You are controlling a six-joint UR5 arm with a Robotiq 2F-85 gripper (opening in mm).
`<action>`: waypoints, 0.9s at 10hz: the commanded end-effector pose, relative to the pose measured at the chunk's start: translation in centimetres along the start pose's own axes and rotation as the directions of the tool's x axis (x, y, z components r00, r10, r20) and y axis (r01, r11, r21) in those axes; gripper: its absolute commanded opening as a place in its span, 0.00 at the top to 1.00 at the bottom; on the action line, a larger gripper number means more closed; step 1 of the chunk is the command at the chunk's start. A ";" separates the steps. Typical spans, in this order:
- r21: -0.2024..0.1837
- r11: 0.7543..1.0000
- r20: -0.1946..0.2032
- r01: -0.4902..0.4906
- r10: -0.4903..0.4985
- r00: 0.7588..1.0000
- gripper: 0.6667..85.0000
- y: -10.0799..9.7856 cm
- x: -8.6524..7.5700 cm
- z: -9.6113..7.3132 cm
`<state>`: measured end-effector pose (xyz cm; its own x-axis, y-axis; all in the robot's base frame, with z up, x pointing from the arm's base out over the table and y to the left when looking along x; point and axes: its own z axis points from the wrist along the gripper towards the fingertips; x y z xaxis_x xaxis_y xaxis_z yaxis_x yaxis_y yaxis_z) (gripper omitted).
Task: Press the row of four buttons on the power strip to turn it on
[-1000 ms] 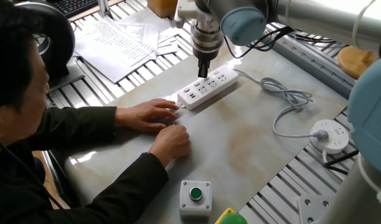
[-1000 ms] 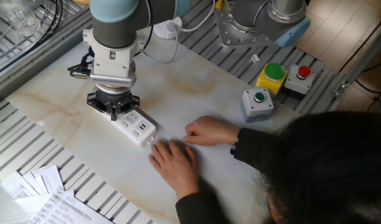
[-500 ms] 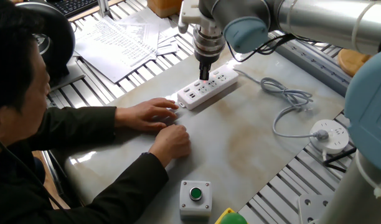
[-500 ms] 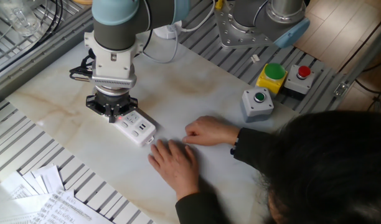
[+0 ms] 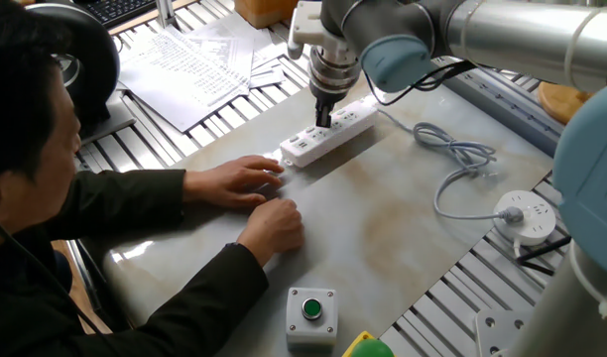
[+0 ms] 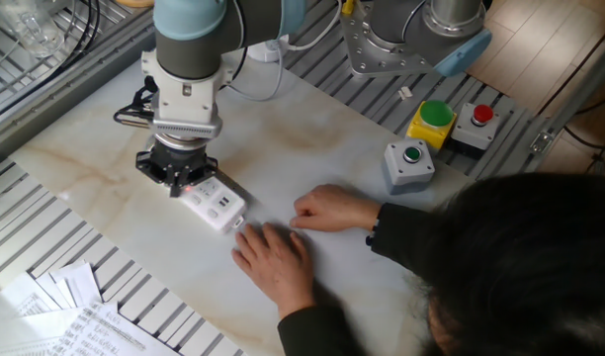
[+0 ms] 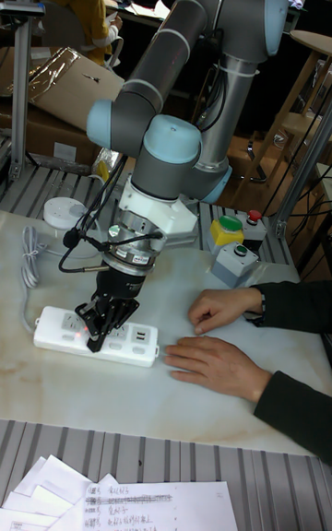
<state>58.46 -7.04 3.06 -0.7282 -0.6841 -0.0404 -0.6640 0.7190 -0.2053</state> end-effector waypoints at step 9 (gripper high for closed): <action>-0.186 0.979 -0.013 -0.087 0.086 0.996 1.00 4.0 -2.3 -1.8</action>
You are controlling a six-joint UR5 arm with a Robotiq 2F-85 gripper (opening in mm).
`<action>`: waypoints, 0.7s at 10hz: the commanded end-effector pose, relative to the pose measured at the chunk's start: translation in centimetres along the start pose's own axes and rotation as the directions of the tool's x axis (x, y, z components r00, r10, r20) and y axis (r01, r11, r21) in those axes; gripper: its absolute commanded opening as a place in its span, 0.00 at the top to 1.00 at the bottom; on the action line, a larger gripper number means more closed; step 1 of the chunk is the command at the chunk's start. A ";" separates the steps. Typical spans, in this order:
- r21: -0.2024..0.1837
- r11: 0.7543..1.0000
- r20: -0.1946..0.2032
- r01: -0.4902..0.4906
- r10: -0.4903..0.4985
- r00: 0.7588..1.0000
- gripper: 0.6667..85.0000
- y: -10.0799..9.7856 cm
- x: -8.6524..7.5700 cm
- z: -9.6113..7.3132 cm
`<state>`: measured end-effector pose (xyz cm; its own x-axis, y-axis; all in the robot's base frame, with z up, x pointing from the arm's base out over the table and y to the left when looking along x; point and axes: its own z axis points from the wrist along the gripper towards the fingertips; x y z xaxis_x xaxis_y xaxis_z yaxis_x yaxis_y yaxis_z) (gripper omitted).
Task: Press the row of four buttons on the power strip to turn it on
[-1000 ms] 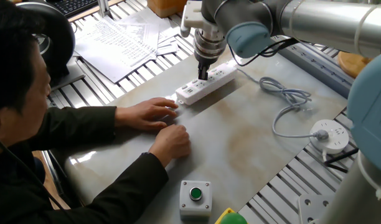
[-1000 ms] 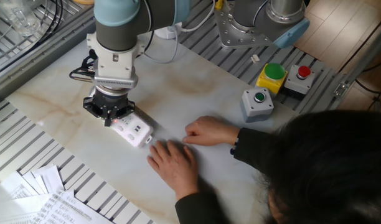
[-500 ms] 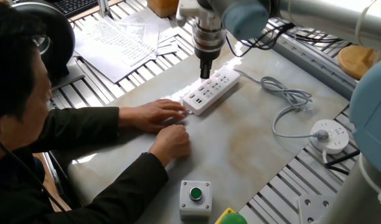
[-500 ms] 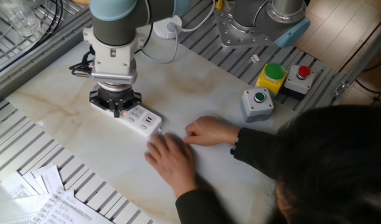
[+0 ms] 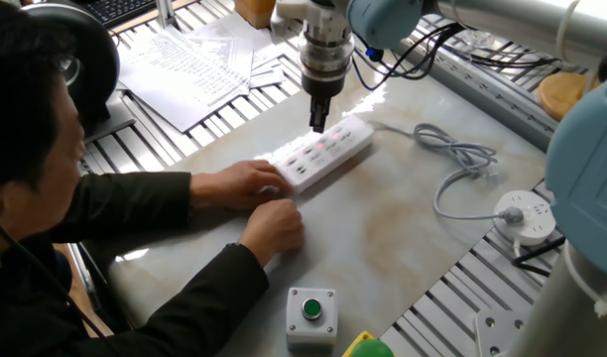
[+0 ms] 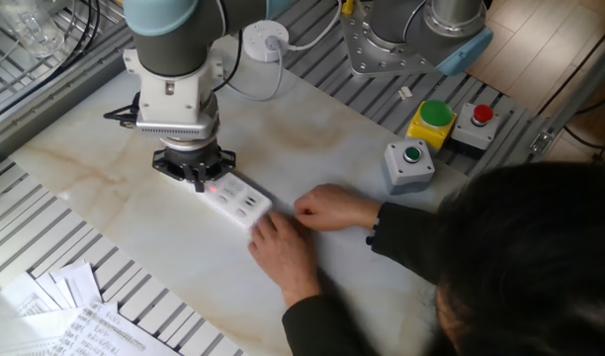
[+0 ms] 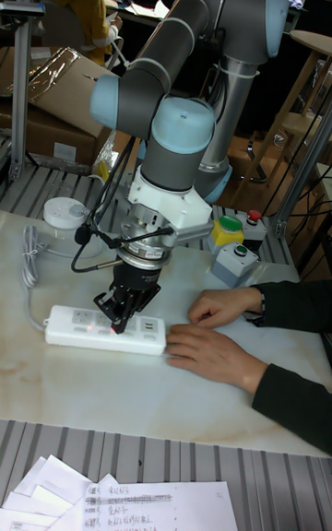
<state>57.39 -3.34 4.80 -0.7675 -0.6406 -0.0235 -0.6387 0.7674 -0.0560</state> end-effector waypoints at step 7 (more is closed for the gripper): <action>-0.057 0.993 0.019 -0.107 0.108 0.994 1.00 2.9 -1.7 0.5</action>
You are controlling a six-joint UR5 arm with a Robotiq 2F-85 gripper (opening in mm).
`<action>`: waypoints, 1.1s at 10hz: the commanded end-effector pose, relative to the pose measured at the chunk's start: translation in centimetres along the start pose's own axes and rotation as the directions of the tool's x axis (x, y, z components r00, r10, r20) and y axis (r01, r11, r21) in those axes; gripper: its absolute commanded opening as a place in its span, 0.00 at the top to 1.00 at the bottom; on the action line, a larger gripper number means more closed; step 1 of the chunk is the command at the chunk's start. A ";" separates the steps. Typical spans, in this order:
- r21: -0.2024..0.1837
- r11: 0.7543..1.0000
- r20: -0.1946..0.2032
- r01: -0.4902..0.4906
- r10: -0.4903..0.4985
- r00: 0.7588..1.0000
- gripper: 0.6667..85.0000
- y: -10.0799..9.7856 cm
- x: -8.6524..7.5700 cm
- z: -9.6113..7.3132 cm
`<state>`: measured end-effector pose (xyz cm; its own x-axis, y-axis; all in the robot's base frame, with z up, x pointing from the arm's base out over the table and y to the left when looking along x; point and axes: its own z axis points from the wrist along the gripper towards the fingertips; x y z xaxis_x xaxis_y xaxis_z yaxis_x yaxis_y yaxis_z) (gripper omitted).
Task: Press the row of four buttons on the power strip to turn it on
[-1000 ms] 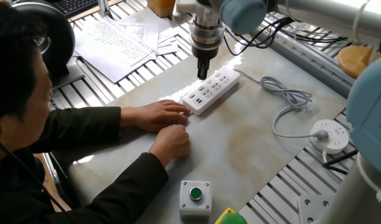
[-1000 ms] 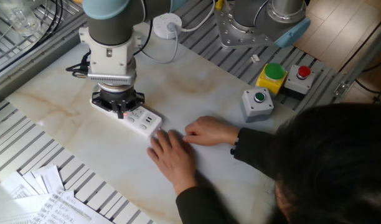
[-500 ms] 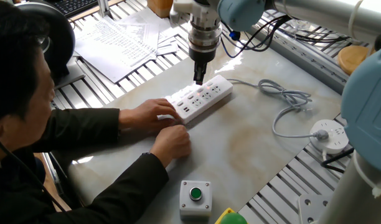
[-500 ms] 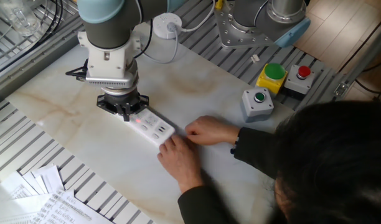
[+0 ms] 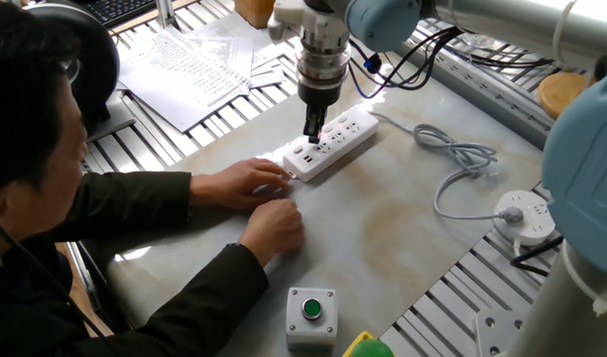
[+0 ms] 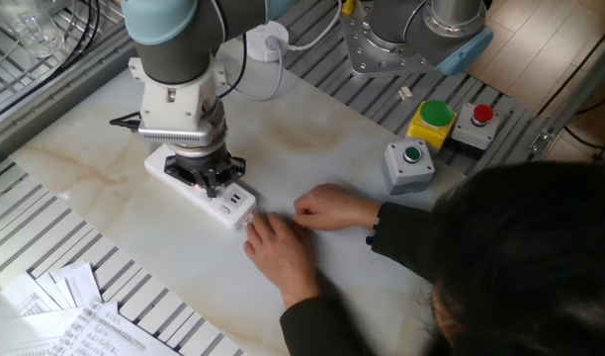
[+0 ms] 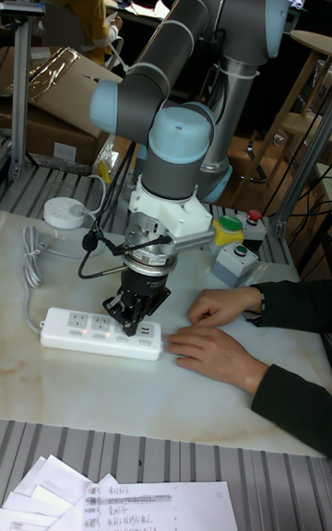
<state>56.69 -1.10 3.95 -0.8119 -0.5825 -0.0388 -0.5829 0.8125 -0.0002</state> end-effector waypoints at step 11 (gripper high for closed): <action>0.068 0.997 0.054 0.023 -0.027 0.998 1.00 -1.9 -0.7 3.0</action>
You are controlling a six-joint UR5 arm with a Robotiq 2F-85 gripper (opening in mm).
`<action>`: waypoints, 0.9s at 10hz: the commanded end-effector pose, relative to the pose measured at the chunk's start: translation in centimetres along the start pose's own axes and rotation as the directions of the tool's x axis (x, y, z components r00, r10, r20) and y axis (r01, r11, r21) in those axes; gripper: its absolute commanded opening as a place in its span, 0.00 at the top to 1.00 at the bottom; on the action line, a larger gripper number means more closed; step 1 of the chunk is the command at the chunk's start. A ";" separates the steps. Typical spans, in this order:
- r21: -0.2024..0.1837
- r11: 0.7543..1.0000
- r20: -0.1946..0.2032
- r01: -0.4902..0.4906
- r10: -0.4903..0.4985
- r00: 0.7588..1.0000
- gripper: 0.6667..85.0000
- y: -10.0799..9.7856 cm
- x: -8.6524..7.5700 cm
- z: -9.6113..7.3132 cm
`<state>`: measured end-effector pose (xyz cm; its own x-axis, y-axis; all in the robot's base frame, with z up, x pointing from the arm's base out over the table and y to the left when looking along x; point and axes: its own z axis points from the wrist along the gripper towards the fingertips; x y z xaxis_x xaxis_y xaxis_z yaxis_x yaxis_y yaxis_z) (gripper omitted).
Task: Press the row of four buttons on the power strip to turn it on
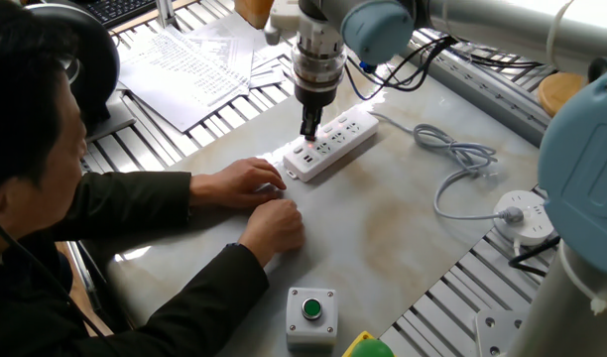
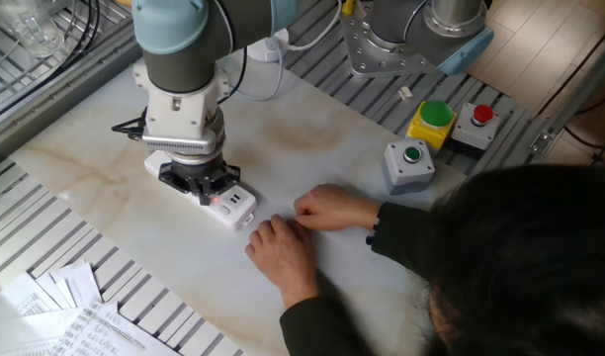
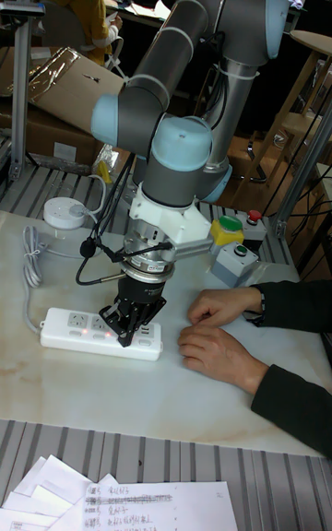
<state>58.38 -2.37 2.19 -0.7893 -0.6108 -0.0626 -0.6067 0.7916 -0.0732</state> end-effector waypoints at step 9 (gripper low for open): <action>-0.035 0.998 -0.022 -0.051 0.051 0.998 1.00 2.3 -1.8 -3.6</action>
<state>57.43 -1.25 6.44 -0.8014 -0.5980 -0.0114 -0.5968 0.8007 -0.0523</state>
